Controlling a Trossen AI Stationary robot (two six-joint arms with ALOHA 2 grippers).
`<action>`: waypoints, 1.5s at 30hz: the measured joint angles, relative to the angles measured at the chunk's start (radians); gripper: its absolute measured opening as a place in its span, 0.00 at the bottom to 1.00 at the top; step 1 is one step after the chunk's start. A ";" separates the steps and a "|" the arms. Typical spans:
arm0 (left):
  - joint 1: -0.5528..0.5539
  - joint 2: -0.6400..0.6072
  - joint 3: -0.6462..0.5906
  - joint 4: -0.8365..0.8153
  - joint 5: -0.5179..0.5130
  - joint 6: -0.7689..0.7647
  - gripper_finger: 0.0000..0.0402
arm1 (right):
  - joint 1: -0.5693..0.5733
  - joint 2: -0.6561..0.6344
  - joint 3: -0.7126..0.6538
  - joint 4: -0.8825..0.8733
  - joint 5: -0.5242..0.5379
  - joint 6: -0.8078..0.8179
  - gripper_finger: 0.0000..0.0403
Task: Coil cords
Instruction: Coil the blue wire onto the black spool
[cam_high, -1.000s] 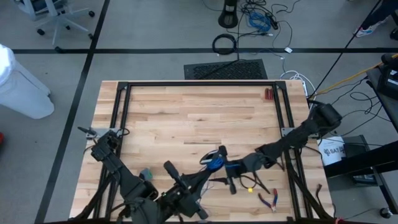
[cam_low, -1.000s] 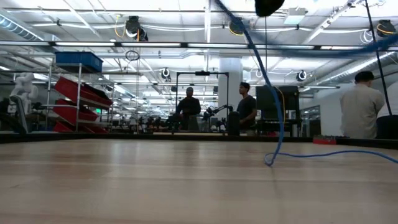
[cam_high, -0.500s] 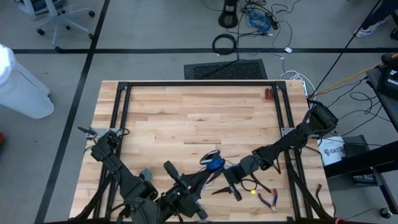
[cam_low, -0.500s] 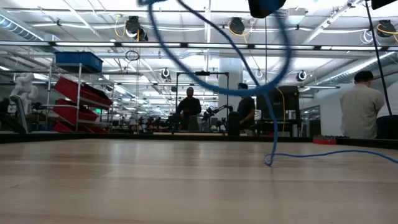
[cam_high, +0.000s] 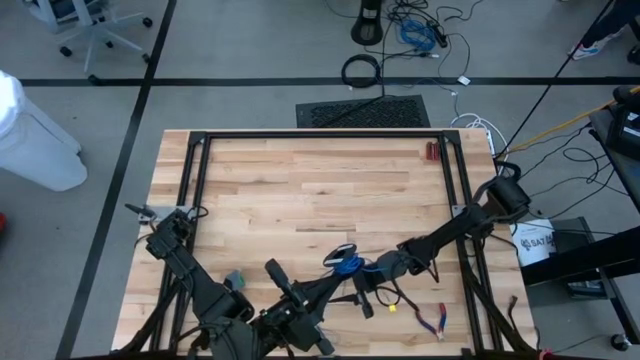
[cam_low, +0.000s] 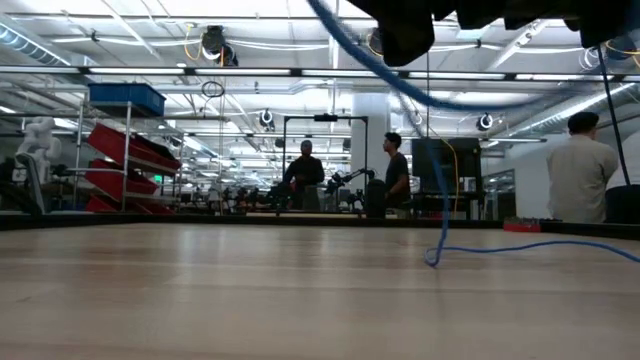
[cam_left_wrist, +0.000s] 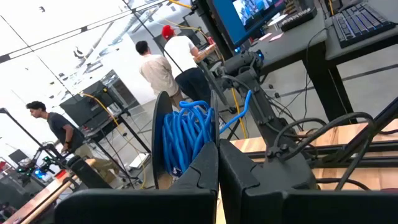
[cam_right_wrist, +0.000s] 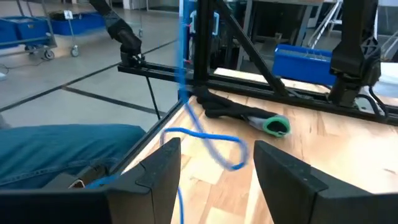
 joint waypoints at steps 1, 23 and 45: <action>0.000 0.000 0.000 0.000 0.000 0.000 0.00 | 0.000 0.006 0.005 0.000 0.001 -0.001 0.47; -0.001 0.000 0.000 -0.012 0.000 -0.001 0.00 | 0.003 0.015 0.078 -0.137 -0.088 -0.013 0.11; -0.007 0.000 0.000 -0.018 -0.011 -0.002 0.00 | 0.014 -0.096 0.078 -0.215 -0.125 0.104 0.51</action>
